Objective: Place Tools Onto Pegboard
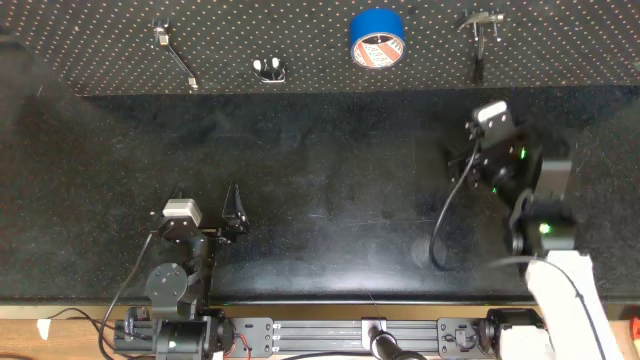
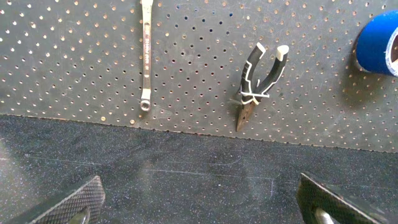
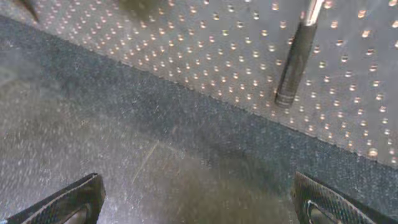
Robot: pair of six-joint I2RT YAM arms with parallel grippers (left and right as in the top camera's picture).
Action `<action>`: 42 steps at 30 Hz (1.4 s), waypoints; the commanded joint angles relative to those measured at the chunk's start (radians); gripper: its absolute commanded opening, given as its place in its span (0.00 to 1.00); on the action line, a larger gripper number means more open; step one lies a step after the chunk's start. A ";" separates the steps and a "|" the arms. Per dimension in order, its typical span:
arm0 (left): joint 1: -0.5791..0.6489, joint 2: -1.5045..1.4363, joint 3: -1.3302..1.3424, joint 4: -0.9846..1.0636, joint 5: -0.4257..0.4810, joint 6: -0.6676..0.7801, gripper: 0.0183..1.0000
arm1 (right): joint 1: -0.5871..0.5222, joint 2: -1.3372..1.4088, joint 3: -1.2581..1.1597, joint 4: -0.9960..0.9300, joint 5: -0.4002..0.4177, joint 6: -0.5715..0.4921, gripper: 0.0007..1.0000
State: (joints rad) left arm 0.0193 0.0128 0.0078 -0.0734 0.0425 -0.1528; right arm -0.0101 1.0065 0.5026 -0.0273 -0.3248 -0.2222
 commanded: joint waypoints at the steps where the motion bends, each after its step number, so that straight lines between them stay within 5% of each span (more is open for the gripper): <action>1: 0.008 -0.009 -0.002 -0.005 0.012 0.016 1.00 | 0.014 -0.228 -0.247 0.137 0.000 0.059 0.98; 7: 0.008 -0.009 -0.002 -0.005 0.012 0.016 1.00 | 0.015 -0.506 -0.493 0.280 0.000 0.185 0.98; 19: 0.008 -0.009 -0.002 -0.005 0.012 0.016 1.00 | 0.027 -0.961 -0.499 -0.021 0.002 0.185 0.98; 42: 0.008 -0.009 -0.002 -0.005 0.012 0.016 1.00 | 0.029 -1.006 -0.499 -0.020 0.002 0.185 0.98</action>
State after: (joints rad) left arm 0.0193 0.0116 0.0078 -0.0734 0.0429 -0.1532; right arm 0.0090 0.0120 0.0067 -0.0414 -0.3244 -0.0566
